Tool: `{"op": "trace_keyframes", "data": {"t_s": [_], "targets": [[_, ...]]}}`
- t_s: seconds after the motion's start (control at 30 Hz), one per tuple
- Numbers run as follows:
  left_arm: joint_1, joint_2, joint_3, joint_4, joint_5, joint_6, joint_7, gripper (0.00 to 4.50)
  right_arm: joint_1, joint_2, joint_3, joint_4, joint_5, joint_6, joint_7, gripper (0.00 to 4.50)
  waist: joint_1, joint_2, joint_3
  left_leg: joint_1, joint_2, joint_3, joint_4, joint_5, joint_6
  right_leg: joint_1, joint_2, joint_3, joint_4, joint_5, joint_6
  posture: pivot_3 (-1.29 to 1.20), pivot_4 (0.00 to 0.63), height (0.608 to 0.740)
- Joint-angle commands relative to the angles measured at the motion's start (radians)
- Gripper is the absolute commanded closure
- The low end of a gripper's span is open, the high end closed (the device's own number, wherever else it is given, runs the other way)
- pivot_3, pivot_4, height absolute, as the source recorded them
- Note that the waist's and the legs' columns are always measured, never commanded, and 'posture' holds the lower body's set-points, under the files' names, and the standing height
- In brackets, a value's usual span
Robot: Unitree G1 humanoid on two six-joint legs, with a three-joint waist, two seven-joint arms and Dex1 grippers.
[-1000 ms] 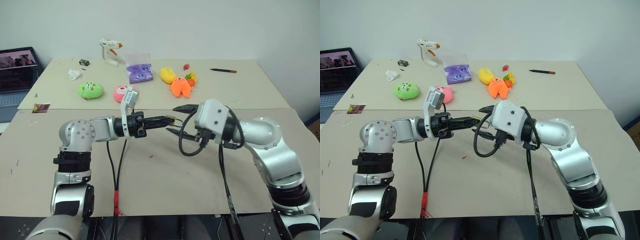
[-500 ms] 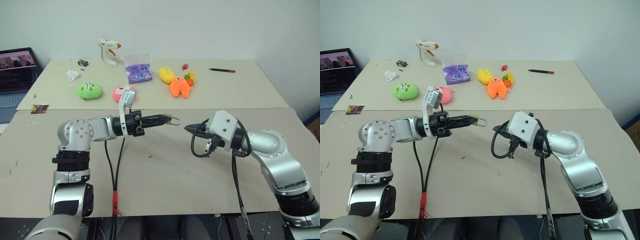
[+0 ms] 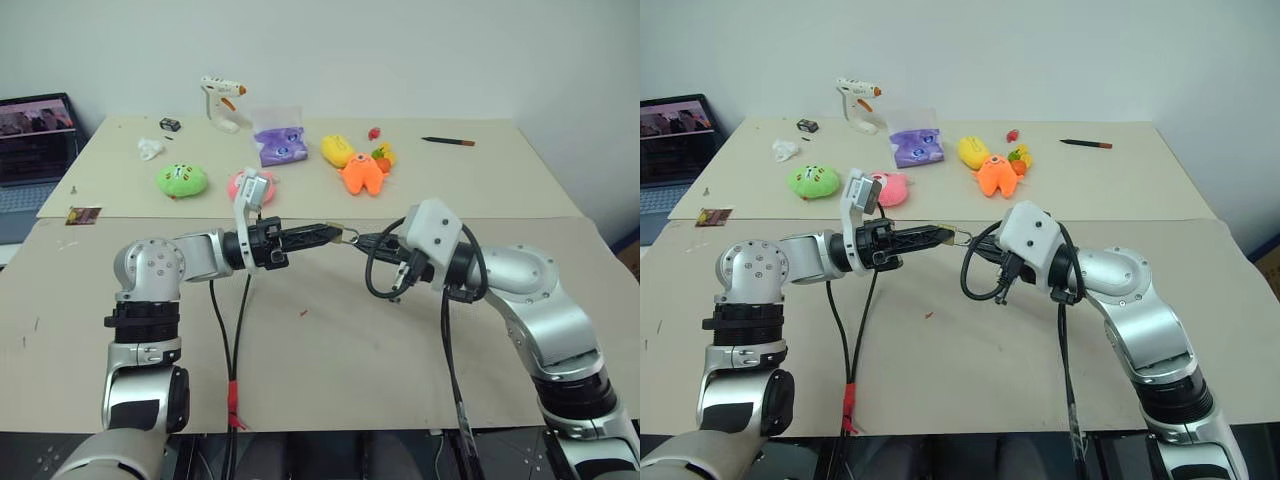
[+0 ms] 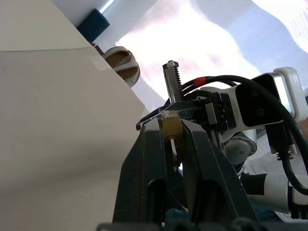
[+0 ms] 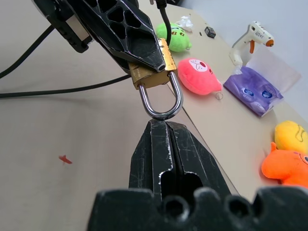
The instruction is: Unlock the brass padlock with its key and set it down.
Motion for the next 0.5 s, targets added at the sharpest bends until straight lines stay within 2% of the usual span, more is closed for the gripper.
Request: {"op": "trace_keyframes", "data": {"t_s": [0.03,0.5], "targets": [[-0.016,0.003,-0.008,-0.012,0.009,-0.027,-0.017,4.45,0.001,-0.003,-0.048,-0.07,0.048,0.008,-0.005,4.47,0.0,0.0,0.0,0.0,0.0,0.0,0.0,0.0,0.0,0.0,0.0,0.0,0.0,0.0,0.0,0.0,0.15,0.738],[0.003,-0.006,-0.036,0.022,0.064,-0.068,-0.046,4.45,0.048,-0.019,-0.078,-0.103,0.104,0.009,-0.013,4.47,0.0,0.0,0.0,0.0,0.0,0.0,0.0,0.0,0.0,0.0,0.0,0.0,0.0,0.0,0.0,0.0,0.15,0.738]]}}
